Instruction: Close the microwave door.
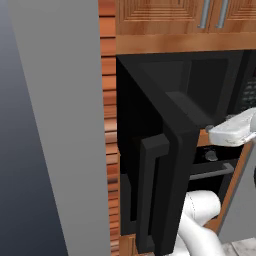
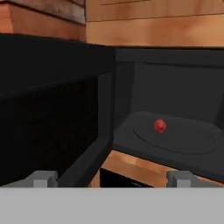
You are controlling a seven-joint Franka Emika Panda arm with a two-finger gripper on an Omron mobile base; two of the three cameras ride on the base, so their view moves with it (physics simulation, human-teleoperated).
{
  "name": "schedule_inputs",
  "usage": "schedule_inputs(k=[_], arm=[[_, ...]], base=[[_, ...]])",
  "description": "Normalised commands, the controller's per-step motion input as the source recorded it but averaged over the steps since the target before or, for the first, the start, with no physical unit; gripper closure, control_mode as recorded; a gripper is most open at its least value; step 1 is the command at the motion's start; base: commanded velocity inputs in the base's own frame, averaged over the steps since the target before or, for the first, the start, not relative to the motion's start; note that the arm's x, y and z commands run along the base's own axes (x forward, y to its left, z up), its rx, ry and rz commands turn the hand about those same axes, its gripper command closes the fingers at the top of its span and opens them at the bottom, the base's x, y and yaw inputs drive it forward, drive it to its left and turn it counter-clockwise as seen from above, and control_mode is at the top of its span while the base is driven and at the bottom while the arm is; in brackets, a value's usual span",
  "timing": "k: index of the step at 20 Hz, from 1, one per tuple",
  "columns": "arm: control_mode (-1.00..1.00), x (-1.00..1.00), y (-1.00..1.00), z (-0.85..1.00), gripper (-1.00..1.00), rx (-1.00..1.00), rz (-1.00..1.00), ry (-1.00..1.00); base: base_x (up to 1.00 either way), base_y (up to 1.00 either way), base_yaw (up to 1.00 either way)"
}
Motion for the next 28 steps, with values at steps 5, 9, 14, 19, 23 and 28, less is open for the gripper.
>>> schedule_inputs(k=[5, 9, 14, 19, 23, 28], arm=[[-1.00, -0.92, 0.28, 0.26, -1.00, 0.02, 0.43, -0.28], [-1.00, -0.91, 0.64, 0.05, -1.00, 0.02, 0.34, -0.35], [-1.00, -1.00, 0.68, 0.01, -1.00, 0.00, 0.16, -0.25], [-1.00, -1.00, 0.37, 0.00, -1.00, 0.00, 0.10, -0.15], [-1.00, -0.41, 0.54, -0.27, -1.00, -0.02, -0.04, -0.02], [-1.00, -0.08, 0.73, -0.41, -1.00, -0.07, -0.30, -0.08]], base=[[0.00, 0.00, 0.00], [0.00, 0.00, 0.00], [0.00, 0.00, 0.00], [0.00, 0.00, 0.00], [0.00, 0.00, 0.00], [0.00, 0.00, 0.00]])
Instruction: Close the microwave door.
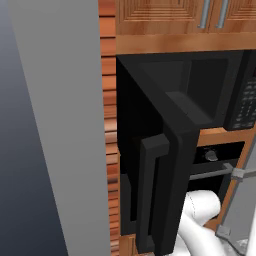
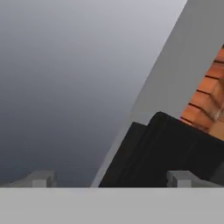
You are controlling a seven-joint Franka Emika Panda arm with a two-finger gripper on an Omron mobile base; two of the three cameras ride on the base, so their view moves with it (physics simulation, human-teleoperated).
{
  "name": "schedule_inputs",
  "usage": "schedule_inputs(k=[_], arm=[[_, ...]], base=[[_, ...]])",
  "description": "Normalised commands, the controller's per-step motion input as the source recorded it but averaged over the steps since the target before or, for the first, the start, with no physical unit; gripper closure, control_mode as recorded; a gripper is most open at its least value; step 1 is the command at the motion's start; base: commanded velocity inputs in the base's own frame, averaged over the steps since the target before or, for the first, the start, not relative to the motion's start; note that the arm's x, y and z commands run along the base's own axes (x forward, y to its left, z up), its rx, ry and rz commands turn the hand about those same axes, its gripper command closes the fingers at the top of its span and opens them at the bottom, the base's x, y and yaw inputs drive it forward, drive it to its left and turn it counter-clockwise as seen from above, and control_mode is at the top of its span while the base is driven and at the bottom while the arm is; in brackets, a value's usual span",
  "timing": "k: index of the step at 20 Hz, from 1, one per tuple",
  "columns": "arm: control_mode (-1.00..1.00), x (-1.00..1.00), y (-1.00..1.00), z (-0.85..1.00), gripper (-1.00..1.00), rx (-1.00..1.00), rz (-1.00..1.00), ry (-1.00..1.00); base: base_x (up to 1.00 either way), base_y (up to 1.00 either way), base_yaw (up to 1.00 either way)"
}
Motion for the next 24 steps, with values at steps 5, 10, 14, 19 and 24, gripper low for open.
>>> schedule_inputs(k=[5, 10, 14, 19, 24], arm=[[-1.00, -0.26, 0.50, -0.58, -1.00, -0.05, -0.58, -0.13], [-1.00, 0.05, 0.23, -0.64, -1.00, -0.05, -0.68, -0.04], [-1.00, 0.41, 0.04, 0.00, -1.00, 0.00, -0.43, -0.12], [-1.00, 0.16, -0.30, 0.10, -1.00, 0.06, -0.24, -0.11], [-1.00, -0.13, -0.98, 0.14, -1.00, 0.22, -0.08, -0.15]], base=[[0.00, 0.00, 0.00], [0.00, 0.00, 0.00], [0.00, 0.00, 0.00], [0.00, 0.00, 0.00], [0.00, 0.00, 0.00]])
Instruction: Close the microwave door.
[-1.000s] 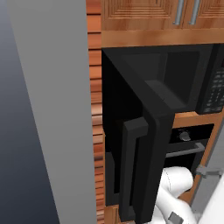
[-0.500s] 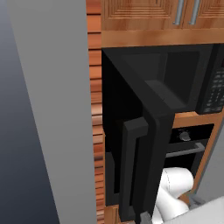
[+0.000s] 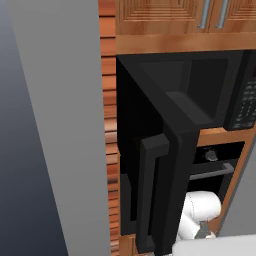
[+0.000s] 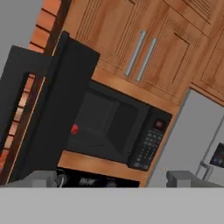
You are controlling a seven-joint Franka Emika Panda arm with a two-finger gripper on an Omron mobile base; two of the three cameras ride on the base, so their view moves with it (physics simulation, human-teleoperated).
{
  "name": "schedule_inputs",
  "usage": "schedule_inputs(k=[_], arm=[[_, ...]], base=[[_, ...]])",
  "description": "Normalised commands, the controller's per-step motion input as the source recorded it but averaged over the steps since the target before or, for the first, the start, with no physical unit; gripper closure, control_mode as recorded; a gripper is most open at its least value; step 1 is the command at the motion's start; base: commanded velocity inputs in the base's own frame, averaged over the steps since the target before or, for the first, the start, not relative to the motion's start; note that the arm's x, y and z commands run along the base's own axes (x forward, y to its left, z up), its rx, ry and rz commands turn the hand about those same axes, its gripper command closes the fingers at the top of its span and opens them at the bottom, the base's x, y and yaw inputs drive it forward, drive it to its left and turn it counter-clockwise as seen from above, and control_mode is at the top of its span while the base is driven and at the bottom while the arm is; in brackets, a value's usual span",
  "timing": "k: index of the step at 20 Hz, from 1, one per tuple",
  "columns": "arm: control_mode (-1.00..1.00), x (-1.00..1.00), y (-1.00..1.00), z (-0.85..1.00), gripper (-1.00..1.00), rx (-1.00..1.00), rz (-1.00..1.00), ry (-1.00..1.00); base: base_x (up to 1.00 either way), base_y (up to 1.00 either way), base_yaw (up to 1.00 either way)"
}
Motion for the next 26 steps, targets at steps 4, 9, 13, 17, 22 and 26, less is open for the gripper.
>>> schedule_inputs(k=[4, 9, 13, 17, 22, 26], arm=[[-1.00, 0.20, -0.40, 0.47, -1.00, 0.14, -0.01, -0.02], [-1.00, 0.14, 1.00, 0.00, -1.00, -0.01, 0.05, 0.04], [-1.00, -0.08, 0.70, 0.00, -1.00, 0.00, 0.18, 0.03], [-1.00, 0.61, 0.00, -0.24, -1.00, -0.02, -0.03, 0.00], [-1.00, 1.00, -0.02, -0.59, -1.00, -0.11, -0.25, 0.00], [-1.00, 0.95, -0.21, -0.47, -1.00, -0.08, -0.29, -0.04]], base=[[0.00, 0.00, 0.00], [0.00, 0.00, 0.00], [0.00, 0.00, 0.00], [0.00, 0.00, 0.00], [0.00, 0.00, 0.00], [0.00, 0.00, 0.00]])
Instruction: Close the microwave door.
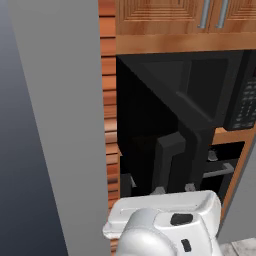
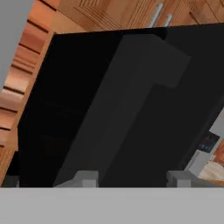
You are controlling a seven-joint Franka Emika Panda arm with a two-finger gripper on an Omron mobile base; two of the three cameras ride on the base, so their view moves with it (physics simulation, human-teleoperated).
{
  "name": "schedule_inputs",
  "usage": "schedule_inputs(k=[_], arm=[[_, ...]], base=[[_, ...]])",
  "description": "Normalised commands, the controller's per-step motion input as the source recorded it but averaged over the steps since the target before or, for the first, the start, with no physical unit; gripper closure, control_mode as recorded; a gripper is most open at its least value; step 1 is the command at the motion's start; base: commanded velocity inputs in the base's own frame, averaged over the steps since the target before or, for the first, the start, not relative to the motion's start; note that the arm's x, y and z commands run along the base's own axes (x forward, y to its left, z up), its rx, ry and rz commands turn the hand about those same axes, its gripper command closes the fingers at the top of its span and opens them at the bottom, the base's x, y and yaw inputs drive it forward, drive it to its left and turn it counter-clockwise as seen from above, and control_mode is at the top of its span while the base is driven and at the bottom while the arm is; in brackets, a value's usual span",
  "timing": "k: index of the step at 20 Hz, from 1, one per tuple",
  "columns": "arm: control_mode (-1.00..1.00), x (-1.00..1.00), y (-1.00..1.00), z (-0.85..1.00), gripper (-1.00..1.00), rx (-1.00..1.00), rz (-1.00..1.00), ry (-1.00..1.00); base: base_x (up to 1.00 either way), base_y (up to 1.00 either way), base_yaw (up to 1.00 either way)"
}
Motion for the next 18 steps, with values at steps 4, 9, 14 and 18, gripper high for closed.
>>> schedule_inputs(k=[4, 9, 14, 18], arm=[[-1.00, 0.04, -0.94, -0.10, -1.00, 0.01, -0.19, -0.10], [-1.00, -0.05, -1.00, 0.00, -1.00, 0.06, -0.10, -0.17], [-1.00, 0.17, -1.00, 0.00, -1.00, 0.04, -0.05, -0.09], [-1.00, 0.38, -1.00, 0.00, -1.00, 0.06, -0.04, -0.01]], base=[[0.00, 0.00, 0.00], [0.00, 0.00, 0.00], [0.00, 0.00, 0.00], [0.00, 0.00, 0.00]])
